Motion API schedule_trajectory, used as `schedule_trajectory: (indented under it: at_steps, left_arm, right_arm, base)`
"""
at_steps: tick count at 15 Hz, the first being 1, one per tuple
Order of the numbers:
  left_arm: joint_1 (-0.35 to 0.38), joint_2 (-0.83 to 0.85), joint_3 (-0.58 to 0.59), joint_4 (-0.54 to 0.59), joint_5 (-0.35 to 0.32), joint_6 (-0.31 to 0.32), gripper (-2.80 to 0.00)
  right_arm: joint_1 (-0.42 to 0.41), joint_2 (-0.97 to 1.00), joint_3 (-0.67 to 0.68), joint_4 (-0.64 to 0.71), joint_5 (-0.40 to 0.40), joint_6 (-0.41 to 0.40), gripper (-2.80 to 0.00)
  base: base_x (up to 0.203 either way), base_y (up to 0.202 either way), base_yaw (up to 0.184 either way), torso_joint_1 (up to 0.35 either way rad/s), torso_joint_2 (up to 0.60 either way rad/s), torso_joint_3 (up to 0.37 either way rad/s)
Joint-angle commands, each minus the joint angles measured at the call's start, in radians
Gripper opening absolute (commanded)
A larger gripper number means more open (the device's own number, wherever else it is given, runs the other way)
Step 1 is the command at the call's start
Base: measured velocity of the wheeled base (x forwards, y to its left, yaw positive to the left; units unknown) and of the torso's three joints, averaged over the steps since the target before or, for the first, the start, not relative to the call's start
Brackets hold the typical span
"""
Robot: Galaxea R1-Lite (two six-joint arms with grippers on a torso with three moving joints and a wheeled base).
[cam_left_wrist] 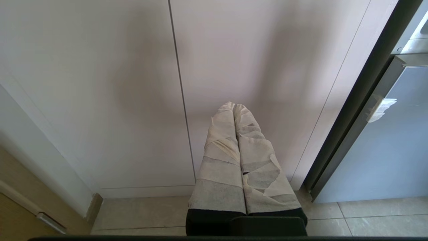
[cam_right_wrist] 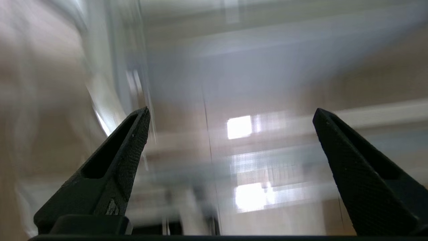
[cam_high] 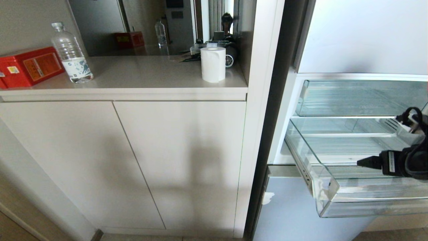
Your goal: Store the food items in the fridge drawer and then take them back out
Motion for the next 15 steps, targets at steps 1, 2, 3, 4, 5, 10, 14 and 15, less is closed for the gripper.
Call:
schedule_trajectory:
  at_steps: [1,2,3,4,5,10,14,15]
  left_arm:
    - [0.0,0.0,0.0,0.0,0.0,0.0,-2.8]
    - [0.0,0.0,0.0,0.0,0.0,0.0,-2.8]
    - [0.0,0.0,0.0,0.0,0.0,0.0,-2.8]
    - [0.0,0.0,0.0,0.0,0.0,0.0,-2.8]
    - [0.0,0.002,0.0,0.0,0.0,0.0,-2.8]
    - [0.0,0.002,0.0,0.0,0.0,0.0,-2.8]
    - [0.0,0.0,0.0,0.001,0.0,0.0,-2.8]
    - [0.0,0.002,0.0,0.001,0.0,0.0,-2.8]
  right_arm:
    - [0.003,-0.013,0.003,-0.118,0.001,-0.002,0.0]
    - [0.002,-0.041,0.009,-0.123,0.001,-0.001,0.0]
    - [0.001,-0.085,0.023,-0.126,0.001,-0.002,0.0]
    - [0.0,-0.132,0.045,-0.127,0.0,-0.004,0.0]
    - [0.0,-0.18,0.066,-0.128,-0.001,-0.009,0.0]
    - [-0.002,-0.476,0.21,-0.125,-0.003,-0.051,0.0]
    - [-0.013,-0.721,0.373,-0.121,-0.006,-0.084,0.0]
    - [-0.014,-0.769,0.417,-0.117,-0.006,-0.088,0.0]
  base:
    - [0.0,0.0,0.0,0.0,0.0,0.0]
    - [0.0,0.0,0.0,0.0,0.0,0.0]
    - [0.0,0.0,0.0,0.0,0.0,0.0]
    - [0.0,0.0,0.0,0.0,0.0,0.0]
    - [0.0,0.0,0.0,0.0,0.0,0.0]
    - [0.0,0.0,0.0,0.0,0.0,0.0]
    - [-0.001,0.0,-0.023,0.001,0.0,0.001]
    - [0.001,0.003,-0.151,-0.002,0.0,0.002]
